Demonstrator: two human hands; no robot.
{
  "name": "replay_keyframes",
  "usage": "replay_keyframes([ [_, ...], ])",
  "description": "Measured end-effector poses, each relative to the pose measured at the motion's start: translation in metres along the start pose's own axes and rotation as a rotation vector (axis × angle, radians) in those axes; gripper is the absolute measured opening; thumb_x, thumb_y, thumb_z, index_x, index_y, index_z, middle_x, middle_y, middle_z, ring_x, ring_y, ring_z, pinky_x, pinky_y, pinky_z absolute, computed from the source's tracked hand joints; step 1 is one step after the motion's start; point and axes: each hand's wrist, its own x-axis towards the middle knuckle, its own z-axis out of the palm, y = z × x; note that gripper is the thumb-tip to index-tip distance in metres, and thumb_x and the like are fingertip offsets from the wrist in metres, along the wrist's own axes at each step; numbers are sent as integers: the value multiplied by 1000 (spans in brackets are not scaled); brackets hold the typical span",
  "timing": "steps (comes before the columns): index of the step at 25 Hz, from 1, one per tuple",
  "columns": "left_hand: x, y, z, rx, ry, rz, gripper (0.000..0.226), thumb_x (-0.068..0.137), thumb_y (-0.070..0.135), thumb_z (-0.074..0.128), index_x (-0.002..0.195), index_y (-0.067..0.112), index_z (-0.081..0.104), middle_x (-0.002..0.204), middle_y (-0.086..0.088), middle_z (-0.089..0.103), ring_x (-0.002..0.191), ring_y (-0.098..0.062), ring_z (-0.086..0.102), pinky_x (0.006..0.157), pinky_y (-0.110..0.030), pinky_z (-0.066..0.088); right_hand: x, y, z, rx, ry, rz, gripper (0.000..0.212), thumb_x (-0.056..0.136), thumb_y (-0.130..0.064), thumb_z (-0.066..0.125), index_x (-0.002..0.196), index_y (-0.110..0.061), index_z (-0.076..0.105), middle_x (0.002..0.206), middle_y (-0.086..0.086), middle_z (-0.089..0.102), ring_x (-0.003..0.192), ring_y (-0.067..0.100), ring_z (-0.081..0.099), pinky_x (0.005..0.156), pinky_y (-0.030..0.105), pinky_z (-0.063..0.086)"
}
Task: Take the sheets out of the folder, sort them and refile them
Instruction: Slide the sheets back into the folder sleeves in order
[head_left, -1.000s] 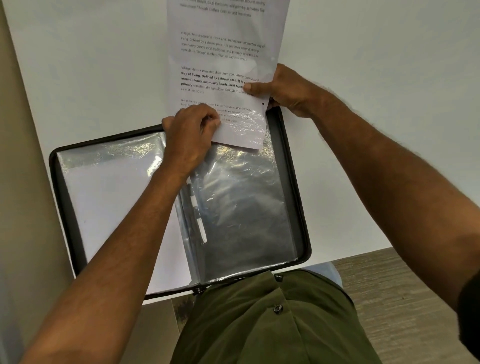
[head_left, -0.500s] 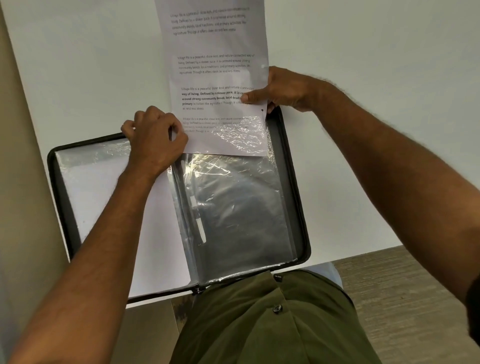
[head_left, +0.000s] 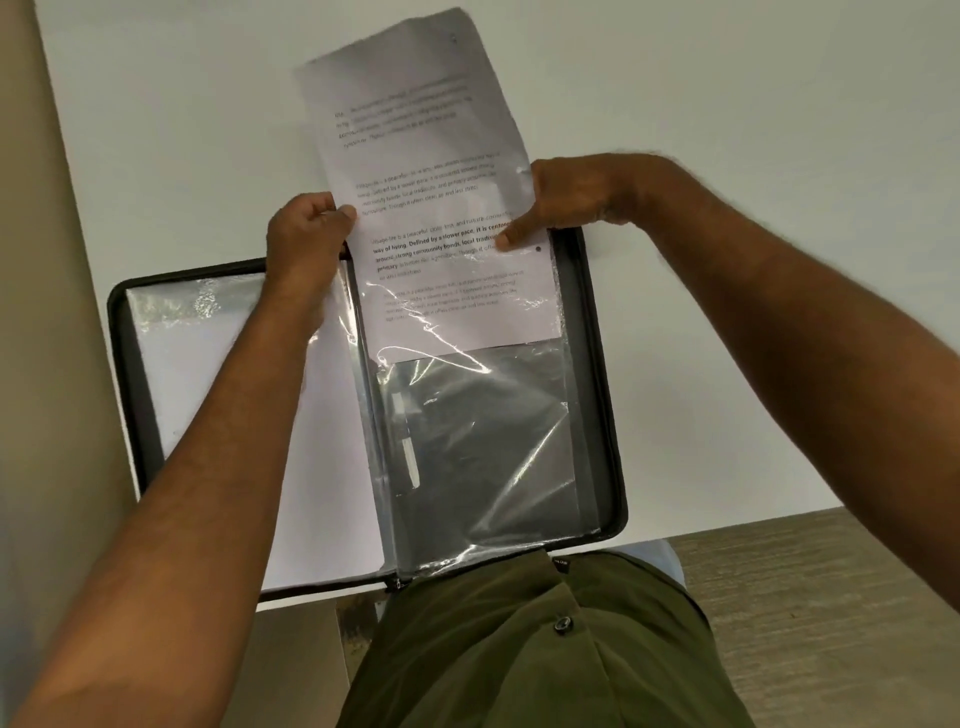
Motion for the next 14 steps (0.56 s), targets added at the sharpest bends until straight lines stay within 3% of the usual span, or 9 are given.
replay_keyframes([
  [1,1,-1,-1,5,2,1,16,95,23,68,80,21,61,81,-2,61,73,-14,57,70,-27,49,-1,-3,-1,12,16,-7,50,89,-31,82,136,-23,65,125,-8,74,116,15,70,105,34,54],
  [3,2,-4,0,41,-7,10,26,94,22,68,72,17,55,74,-5,51,69,-16,47,62,-24,40,-1,-5,-5,134,123,-40,40,93,-30,78,131,-25,67,120,-12,75,109,10,73,91,23,59],
  [5,0,-4,1,58,-61,15,25,96,18,68,73,14,57,74,-2,55,63,-10,49,59,-20,42,-1,-8,-7,261,274,-70,21,99,-32,70,120,-26,70,107,-16,75,90,-1,74,70,12,54],
  [7,-2,-1,0,78,-113,28,28,97,14,68,71,18,60,75,3,62,62,-3,55,64,-17,47,2,-8,-11,234,341,-76,13,102,-33,66,112,-28,72,97,-19,76,74,-7,69,61,10,47],
  [9,0,-1,-3,59,-142,22,23,97,15,68,76,22,65,82,2,68,72,-6,62,75,-22,54,5,-7,-14,172,307,-41,6,101,-32,68,103,-28,73,84,-20,75,67,-4,66,59,11,46],
  [12,2,1,-7,-1,-152,-7,10,98,22,69,88,19,72,99,-6,75,88,-15,67,91,-34,57,6,-8,-18,28,174,34,12,98,-31,72,90,-21,70,79,-5,70,69,10,60,65,20,47],
  [14,4,0,-7,-15,-137,-13,12,98,25,68,87,20,72,98,-7,74,86,-16,64,86,-31,57,7,-7,-18,-90,95,85,24,95,-33,76,86,-12,69,80,6,66,73,17,57,68,26,44],
])
